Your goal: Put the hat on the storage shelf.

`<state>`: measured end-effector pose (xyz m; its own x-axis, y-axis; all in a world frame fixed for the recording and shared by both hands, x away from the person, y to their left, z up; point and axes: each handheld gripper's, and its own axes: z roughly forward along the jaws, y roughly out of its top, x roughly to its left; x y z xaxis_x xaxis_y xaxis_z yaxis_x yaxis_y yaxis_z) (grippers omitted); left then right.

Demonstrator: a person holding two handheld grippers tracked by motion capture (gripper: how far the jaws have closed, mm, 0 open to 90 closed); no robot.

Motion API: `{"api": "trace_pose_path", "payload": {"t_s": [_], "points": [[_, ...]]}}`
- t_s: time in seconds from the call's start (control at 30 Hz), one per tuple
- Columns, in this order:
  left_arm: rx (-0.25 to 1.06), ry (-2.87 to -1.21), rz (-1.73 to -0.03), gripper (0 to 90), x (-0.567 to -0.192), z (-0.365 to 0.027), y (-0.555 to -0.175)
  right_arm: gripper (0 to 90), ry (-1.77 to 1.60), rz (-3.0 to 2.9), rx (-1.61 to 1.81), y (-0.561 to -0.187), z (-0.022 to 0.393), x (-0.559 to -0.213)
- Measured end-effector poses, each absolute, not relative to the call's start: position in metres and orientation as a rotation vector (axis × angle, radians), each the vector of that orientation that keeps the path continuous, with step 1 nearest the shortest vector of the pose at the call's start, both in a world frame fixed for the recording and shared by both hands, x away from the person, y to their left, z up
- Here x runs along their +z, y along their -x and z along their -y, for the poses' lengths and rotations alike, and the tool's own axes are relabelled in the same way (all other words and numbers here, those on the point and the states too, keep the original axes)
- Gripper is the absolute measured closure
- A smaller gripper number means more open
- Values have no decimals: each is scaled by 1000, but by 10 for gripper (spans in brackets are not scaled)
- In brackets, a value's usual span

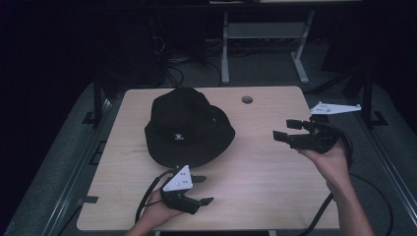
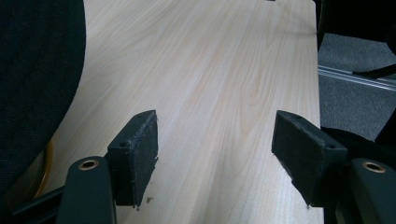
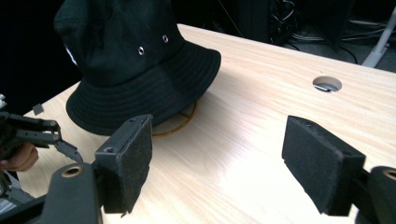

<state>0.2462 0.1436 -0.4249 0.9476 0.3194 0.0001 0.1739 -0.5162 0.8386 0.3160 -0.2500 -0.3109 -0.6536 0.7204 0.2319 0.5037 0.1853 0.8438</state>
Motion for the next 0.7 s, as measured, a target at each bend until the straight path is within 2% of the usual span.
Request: {"api": "trace_pose_path", "payload": {"t_s": [0.7], "points": [[189, -2127, -347, 309, -426, -142, -245, 233, -1228, -2208, 1444, -289, 271, -345]]}}
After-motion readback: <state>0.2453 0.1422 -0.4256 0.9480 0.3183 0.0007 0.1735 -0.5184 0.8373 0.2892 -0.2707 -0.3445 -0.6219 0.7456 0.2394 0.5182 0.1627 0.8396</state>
